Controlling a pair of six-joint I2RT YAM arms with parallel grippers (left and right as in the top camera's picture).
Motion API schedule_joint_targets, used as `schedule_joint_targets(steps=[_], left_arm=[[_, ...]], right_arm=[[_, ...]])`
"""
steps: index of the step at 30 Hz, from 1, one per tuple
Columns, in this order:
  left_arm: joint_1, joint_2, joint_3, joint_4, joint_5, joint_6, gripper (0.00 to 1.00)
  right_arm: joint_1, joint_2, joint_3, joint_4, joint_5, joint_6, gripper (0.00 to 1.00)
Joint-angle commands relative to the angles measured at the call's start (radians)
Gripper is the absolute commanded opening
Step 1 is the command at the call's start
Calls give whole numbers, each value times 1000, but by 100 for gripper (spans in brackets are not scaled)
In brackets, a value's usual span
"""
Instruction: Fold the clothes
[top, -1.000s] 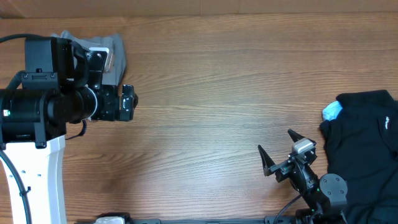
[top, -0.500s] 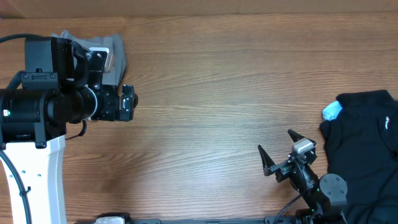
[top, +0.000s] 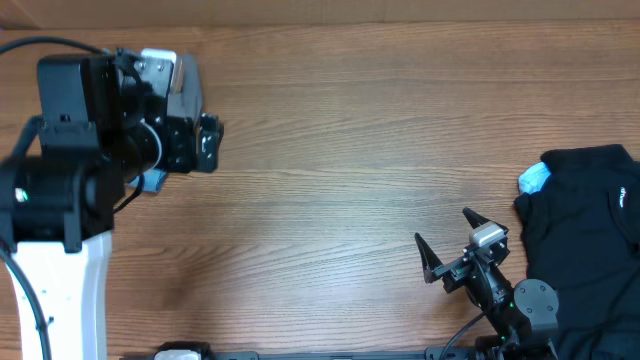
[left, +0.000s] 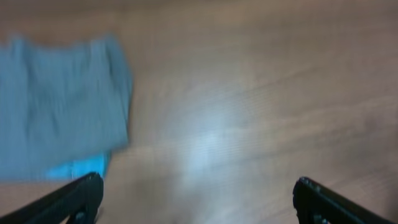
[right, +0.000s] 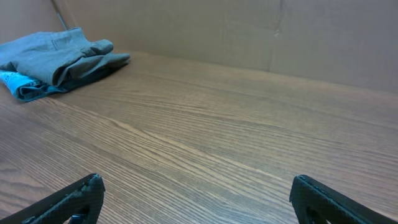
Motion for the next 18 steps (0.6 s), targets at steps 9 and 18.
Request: schedule_joint_targets(steps=[9, 18], left_arm=[[-111, -452, -656, 647, 17, 52, 100], [-111, -866, -1128, 811, 21, 51, 100]], right_arm=[[-5, -11, -7, 5, -5, -3, 100], [-5, -11, -7, 6, -5, -3, 100]])
